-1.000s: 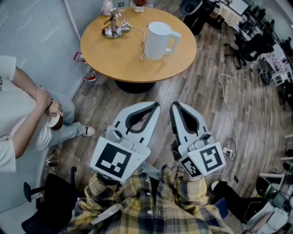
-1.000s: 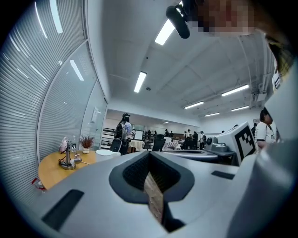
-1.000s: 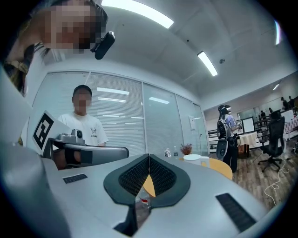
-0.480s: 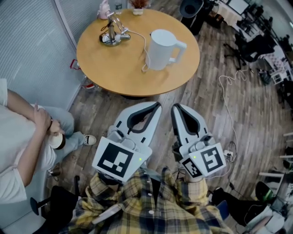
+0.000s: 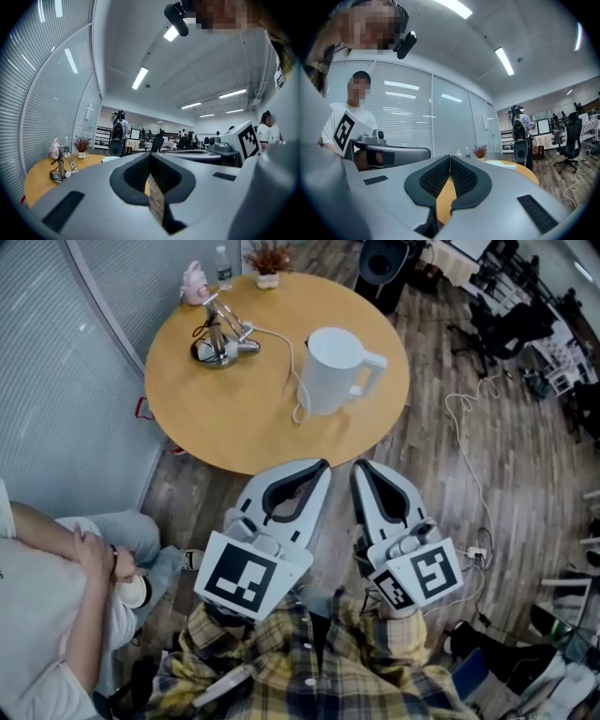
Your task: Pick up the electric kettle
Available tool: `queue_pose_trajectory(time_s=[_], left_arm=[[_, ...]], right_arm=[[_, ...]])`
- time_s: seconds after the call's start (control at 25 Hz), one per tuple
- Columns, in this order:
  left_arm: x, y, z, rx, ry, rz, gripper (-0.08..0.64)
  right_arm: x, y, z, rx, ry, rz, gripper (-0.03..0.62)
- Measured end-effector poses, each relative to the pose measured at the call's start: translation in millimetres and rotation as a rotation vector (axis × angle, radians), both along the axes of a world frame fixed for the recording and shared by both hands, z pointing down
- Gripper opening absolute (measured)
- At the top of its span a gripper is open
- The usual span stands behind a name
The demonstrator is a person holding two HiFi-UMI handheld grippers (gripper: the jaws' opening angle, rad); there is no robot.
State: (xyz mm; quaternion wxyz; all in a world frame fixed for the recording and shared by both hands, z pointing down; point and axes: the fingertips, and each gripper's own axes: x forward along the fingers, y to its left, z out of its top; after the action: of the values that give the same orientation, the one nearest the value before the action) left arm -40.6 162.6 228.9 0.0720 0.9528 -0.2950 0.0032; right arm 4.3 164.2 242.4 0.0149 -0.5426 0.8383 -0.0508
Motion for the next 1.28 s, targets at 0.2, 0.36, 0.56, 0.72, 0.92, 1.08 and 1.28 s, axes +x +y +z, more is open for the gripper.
queue_pose_trajectory(time_s=[0.2,0.36,0.56,0.72,0.92,1.08,1.28], left_arm=[[0,-18,8,-0.014,-0.016,0.044,0.003],[3,-31,8,-0.019,-0.016,0.069,0.003],[10,-49,9,-0.013,-0.012,0.086,0.003],[16,-68,7,-0.009,-0.004,0.078,0.003],[26,-96,6,0.002,-0.001,0.058,0.003],[40,-126,14,0.002,-0.013,0.032,0.003],[61,-169,12,-0.004,-0.016,-0.009,0.003]], right_arm=[[3,-17,6,-0.005,-0.011,0.055,0.032],[9,-29,6,-0.013,-0.011,0.083,0.032],[21,-45,5,-0.009,0.0,0.113,0.032],[28,-60,5,-0.008,0.001,0.115,0.032],[38,-89,8,-0.009,0.005,0.092,0.032],[53,-120,14,-0.014,-0.002,0.074,0.032],[70,-165,13,-0.02,-0.002,0.028,0.032]])
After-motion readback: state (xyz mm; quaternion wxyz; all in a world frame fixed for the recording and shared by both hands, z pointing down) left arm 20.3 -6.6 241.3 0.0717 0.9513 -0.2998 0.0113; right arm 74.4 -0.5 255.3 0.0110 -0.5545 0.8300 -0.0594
